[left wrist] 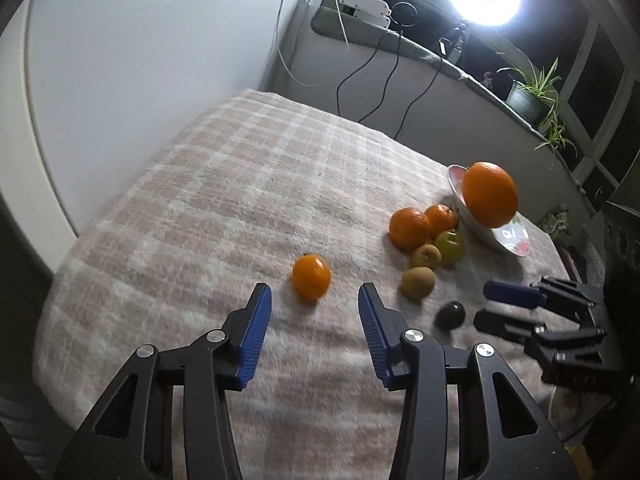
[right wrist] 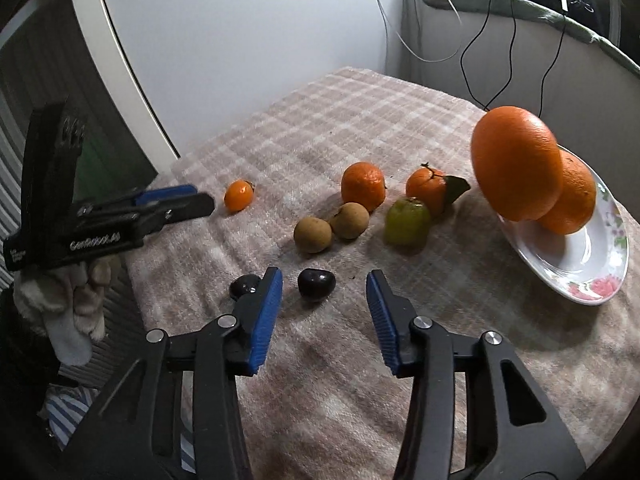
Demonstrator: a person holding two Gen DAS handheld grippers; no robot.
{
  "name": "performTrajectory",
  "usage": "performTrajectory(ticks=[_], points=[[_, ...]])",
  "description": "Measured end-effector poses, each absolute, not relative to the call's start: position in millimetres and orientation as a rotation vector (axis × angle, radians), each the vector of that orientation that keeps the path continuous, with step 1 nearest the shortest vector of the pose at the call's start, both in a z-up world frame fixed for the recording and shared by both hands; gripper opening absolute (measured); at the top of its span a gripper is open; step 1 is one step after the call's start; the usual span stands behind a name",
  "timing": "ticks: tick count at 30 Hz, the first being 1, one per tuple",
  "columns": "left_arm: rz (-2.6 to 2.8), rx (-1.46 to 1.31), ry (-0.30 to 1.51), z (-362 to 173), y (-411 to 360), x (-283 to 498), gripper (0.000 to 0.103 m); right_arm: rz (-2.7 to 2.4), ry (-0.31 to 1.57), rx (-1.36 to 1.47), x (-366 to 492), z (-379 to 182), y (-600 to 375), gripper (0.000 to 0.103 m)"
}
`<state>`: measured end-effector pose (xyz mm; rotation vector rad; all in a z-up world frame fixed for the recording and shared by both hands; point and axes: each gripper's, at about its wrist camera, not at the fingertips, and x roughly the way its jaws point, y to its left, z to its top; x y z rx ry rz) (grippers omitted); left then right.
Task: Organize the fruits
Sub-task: 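Grasp the kumquat with the left tool while the right tool grasps a dark plum, then carry the kumquat and the plum toward the plate with both tools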
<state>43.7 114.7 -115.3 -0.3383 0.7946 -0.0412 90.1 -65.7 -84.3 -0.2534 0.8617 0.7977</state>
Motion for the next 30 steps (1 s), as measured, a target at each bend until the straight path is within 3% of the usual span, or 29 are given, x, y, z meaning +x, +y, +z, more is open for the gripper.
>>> performTrajectory(ticks=[11,19,30], points=[[-0.040,-0.312,0.826,-127.7,111.1,63.6,0.032,0.780,0.901,-0.317,96.2,-103.0,-46.1,0.037],[-0.024,-0.283,0.834,-131.9,108.5,69.5,0.022,0.778,0.922,-0.329,100.6,-111.4,-41.7,0.026],[-0.043,-0.282,0.811,-121.3,104.3,66.0,0.022,0.786,0.916,-0.284,97.4,-106.2,-49.1,0.024]])
